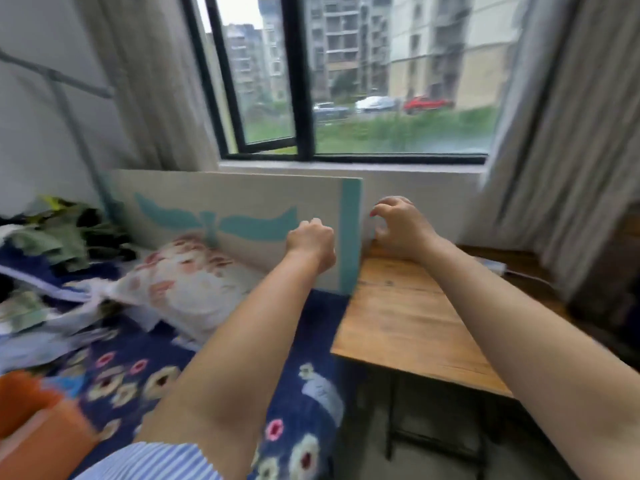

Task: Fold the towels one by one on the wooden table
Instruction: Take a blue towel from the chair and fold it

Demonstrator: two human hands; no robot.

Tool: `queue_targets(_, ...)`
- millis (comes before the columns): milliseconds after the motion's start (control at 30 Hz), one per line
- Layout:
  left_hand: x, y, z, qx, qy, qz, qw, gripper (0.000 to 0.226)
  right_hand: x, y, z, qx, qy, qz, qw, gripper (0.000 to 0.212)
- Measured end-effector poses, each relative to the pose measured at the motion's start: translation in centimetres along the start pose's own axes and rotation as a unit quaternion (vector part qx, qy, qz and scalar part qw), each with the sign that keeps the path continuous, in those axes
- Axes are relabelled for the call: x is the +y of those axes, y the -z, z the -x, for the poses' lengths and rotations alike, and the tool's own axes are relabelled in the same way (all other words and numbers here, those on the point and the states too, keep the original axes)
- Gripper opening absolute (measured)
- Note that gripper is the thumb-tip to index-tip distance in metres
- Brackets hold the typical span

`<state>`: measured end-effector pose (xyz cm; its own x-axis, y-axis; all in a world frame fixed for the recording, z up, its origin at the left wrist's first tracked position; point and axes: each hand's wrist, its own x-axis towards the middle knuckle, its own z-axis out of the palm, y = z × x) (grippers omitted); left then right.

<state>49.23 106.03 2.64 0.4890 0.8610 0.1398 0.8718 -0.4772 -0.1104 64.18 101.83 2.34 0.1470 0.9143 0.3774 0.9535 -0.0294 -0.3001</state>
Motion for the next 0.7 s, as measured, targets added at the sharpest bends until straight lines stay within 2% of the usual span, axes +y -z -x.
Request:
queue_targets(267,27.3,1.4,-5.6,0.033,-0.153,0.07,0.985,0.032,23.8,11.3,8.8,0.015,-0.131,0.081,0.988,0.038)
queue_targets(533,45.4,0.8,-9.1,-0.008,-0.225,0.101,0.969,0.036,40.8,19.5,15.7,0.014,-0.226,0.107,0.968,0.035)
queue_targets(700,52.7,-0.5,-13.9,-0.021,-0.267,0.097,0.959,0.034,49.1,21.8,16.3,0.039,-0.294,0.115,0.948,0.033)
